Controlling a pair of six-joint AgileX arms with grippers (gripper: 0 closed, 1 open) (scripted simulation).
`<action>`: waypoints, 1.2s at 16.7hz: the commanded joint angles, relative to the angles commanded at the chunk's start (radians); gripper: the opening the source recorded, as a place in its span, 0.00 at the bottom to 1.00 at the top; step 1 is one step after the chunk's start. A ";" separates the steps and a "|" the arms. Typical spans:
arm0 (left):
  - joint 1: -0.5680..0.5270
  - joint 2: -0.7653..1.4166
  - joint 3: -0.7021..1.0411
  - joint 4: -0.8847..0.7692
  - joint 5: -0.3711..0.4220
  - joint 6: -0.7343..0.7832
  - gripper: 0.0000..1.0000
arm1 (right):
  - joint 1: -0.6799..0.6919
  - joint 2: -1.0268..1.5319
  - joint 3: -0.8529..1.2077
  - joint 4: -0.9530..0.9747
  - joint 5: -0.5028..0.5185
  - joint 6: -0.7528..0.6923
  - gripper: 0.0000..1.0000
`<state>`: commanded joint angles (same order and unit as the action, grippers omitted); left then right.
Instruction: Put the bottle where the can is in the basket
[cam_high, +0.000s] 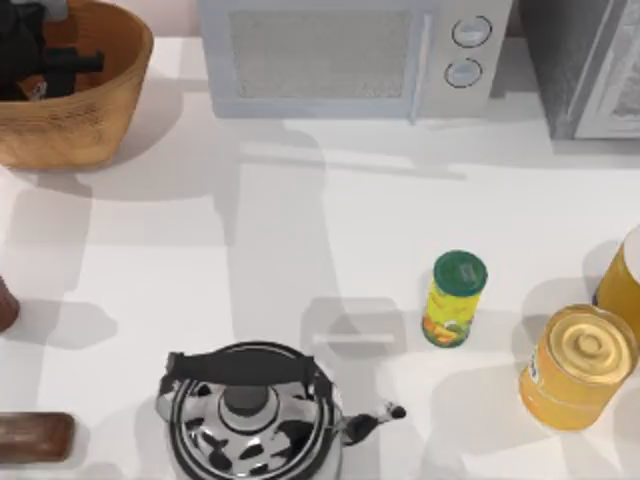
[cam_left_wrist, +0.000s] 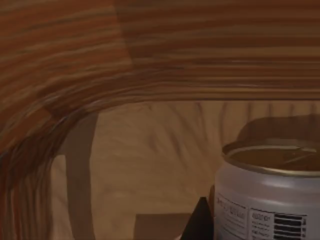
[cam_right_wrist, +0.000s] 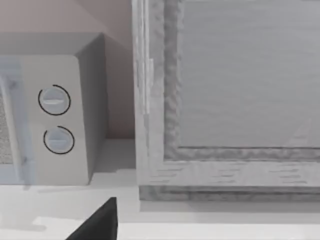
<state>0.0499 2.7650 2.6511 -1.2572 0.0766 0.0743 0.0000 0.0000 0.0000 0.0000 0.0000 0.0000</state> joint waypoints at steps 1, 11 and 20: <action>0.000 0.000 0.000 0.000 0.000 0.000 0.00 | 0.000 0.000 0.000 0.000 0.000 0.000 1.00; -0.011 -0.128 -0.098 0.040 -0.034 0.005 0.00 | 0.000 0.000 0.000 0.000 0.000 0.000 1.00; -0.054 -0.929 -0.883 0.382 -0.175 -0.004 0.00 | 0.000 0.000 0.000 0.000 0.000 0.000 1.00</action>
<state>-0.0036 1.8363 1.7681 -0.8755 -0.0987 0.0707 0.0000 0.0000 0.0000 0.0000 0.0000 0.0000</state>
